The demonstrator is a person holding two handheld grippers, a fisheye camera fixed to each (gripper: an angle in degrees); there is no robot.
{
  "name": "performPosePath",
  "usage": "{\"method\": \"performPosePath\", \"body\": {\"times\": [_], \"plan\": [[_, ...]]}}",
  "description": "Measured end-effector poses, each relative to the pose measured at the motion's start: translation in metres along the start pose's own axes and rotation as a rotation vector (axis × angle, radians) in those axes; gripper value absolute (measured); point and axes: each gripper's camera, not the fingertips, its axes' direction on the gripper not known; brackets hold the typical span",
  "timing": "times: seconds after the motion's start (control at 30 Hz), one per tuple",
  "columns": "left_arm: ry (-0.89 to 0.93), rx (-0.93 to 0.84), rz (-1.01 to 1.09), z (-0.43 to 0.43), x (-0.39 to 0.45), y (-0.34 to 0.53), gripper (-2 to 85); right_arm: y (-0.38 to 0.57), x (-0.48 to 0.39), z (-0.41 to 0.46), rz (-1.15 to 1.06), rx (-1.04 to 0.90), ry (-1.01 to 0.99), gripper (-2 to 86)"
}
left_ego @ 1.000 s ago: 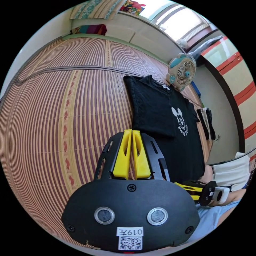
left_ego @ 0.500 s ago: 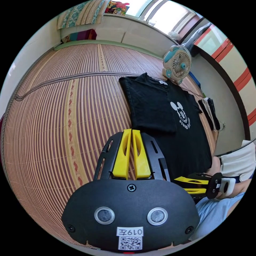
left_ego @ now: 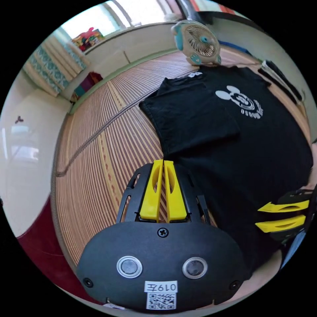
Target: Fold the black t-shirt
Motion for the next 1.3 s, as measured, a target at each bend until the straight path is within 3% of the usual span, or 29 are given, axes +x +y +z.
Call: {"method": "performPosePath", "body": {"times": [0.17, 0.47, 0.73, 1.07, 1.3], "plan": [[0.232, 0.066, -0.166, -0.005, -0.031, 0.014, 0.7, 0.003, 0.0, -0.001, 0.0, 0.006, -0.002, 7.2], [0.414, 0.1, -0.223, -0.017, -0.053, 0.024, 1.2, 0.004, -0.003, 0.002, -0.002, 0.007, 0.0, 7.5], [0.389, 0.057, -0.18, -0.01, -0.04, 0.014, 1.1, 0.004, -0.008, 0.007, 0.001, 0.005, -0.005, 7.5], [0.18, 0.038, -0.009, -0.024, -0.013, 0.008, 0.8, 0.003, -0.025, 0.017, 0.008, 0.01, -0.005, 7.2], [0.219, 0.044, -0.026, -0.033, -0.014, 0.015, 0.6, -0.005, -0.043, 0.02, 0.009, -0.004, -0.012, 7.1]]}}
